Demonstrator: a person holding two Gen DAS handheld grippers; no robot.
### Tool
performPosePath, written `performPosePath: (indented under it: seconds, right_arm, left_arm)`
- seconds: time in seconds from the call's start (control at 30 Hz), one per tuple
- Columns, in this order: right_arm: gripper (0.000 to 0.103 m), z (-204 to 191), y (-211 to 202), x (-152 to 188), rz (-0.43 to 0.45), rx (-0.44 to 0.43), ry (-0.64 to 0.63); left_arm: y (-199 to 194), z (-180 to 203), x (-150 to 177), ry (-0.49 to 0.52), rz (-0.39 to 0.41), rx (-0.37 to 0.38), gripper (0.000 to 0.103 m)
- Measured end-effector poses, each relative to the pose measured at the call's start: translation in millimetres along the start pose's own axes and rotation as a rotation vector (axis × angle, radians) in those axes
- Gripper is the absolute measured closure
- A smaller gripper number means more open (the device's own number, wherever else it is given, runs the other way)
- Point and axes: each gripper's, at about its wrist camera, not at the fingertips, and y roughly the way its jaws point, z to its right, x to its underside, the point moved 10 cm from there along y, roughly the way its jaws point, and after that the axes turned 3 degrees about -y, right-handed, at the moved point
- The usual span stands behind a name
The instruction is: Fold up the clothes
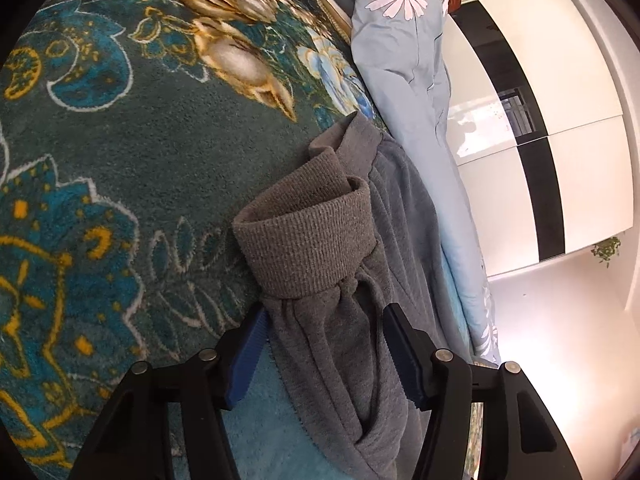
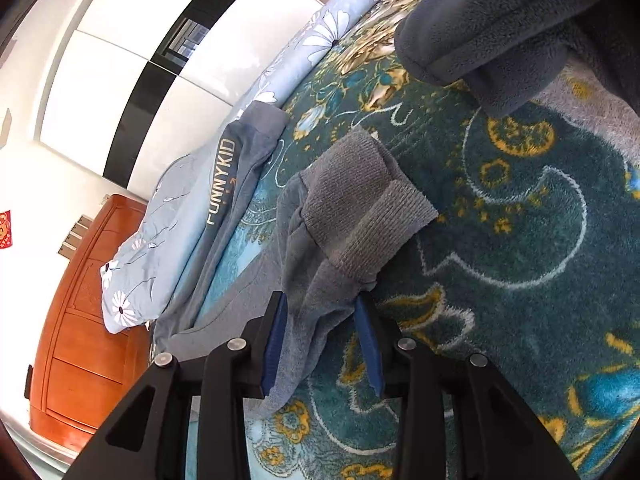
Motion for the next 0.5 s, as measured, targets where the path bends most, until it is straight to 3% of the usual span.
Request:
performPosePath:
  seconds: [0.03, 0.1, 0.23, 0.3, 0.33, 0.5]
  right_arm:
    - [0.067, 1, 1, 0, 0.001, -0.002, 0.006]
    - [0.067, 2, 2, 0, 0.000, 0.002, 0.010]
    - [0.068, 2, 3, -3, 0.011, 0.011, 0.030]
    - [0.090, 1, 2, -6, 0.017, 0.021, 0.037]
    - [0.095, -2, 0, -7, 0.017, 0.027, 0.026]
    - [0.096, -30, -20, -6, 0.024, -0.002, -0.079]
  left_arm:
    - [1, -3, -2, -0.009, -0.001, -0.009, 0.068]
    - [1, -7, -4, -0.030, 0.004, -0.021, 0.091]
    - [-8, -12, -6, -0.085, 0.049, -0.013, 0.095]
    - [-27, -8, -10, -0.080, 0.094, -0.008, 0.096]
    - [-39, -6, -12, -0.074, 0.119, -0.005, 0.096]
    - [-98, 4, -17, -0.041, 0.219, 0.018, 0.096]
